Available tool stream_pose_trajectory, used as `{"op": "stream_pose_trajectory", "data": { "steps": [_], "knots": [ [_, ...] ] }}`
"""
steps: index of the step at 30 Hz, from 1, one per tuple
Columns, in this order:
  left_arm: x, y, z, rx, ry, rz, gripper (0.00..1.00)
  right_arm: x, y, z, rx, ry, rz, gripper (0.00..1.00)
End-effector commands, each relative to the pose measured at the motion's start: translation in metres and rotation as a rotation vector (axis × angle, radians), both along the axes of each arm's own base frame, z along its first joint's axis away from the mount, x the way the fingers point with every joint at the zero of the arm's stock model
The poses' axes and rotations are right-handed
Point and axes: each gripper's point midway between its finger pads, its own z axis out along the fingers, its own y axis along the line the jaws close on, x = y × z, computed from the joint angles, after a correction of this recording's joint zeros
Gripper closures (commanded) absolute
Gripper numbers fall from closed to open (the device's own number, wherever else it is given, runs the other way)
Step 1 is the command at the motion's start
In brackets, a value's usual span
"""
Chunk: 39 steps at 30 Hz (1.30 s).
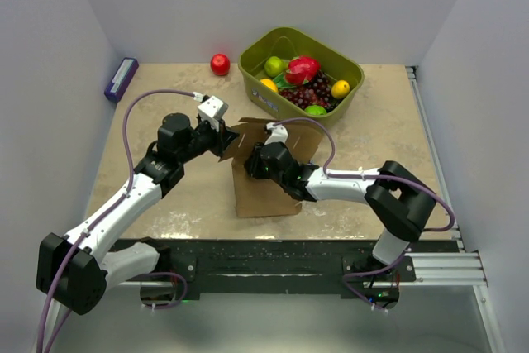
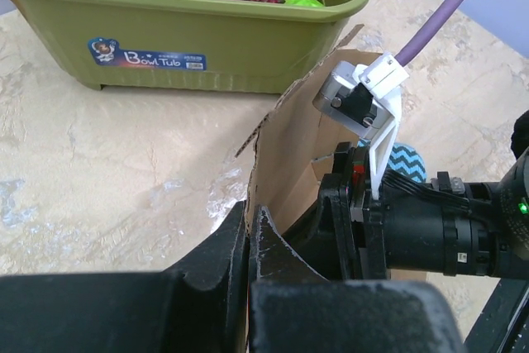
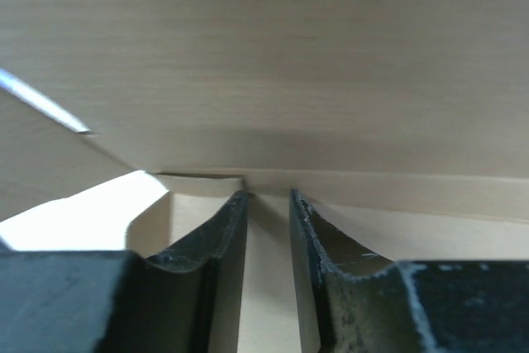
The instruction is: Fold the paper box
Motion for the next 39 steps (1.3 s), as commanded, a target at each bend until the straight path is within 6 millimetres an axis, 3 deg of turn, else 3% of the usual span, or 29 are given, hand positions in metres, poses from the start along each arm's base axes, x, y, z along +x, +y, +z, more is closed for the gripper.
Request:
{"op": "stream_pose_trajectory", "data": {
  "steps": [1,6,10,13,14,16,20,23,31,39],
  "knots": [
    [-0.011,-0.014,0.006,-0.039,-0.005,-0.084,1.0,0.022,-0.024,-0.008,-0.042,-0.047,-0.148,0.71],
    [-0.008,-0.012,0.002,-0.027,0.005,-0.054,1.0,0.024,-0.019,0.0,-0.037,-0.067,-0.124,0.71],
    [0.009,0.009,-0.006,0.019,0.021,0.099,1.0,0.013,-0.021,0.012,-0.039,-0.066,-0.066,0.69],
    [0.012,0.016,-0.01,0.033,0.034,0.149,1.0,-0.009,-0.029,0.009,-0.071,-0.035,-0.008,0.67],
    [0.014,0.019,-0.01,0.037,0.036,0.167,1.0,-0.019,-0.029,0.022,-0.054,-0.053,0.017,0.67],
    [0.015,0.019,-0.013,0.039,0.044,0.173,1.0,-0.037,-0.03,0.022,-0.049,-0.041,0.071,0.66],
    [0.017,0.019,-0.018,0.042,0.062,0.181,1.0,-0.076,-0.021,0.033,-0.032,-0.026,0.155,0.7],
    [0.017,0.019,-0.02,0.042,0.071,0.188,1.0,-0.095,-0.007,0.037,0.006,-0.012,0.208,0.73],
    [0.017,0.019,-0.025,0.039,0.086,0.191,1.0,-0.109,0.032,0.021,0.0,0.012,0.305,0.85],
    [0.018,0.02,-0.026,0.04,0.086,0.198,1.0,-0.108,0.046,0.034,0.02,-0.015,0.315,0.86]
  ]
}}
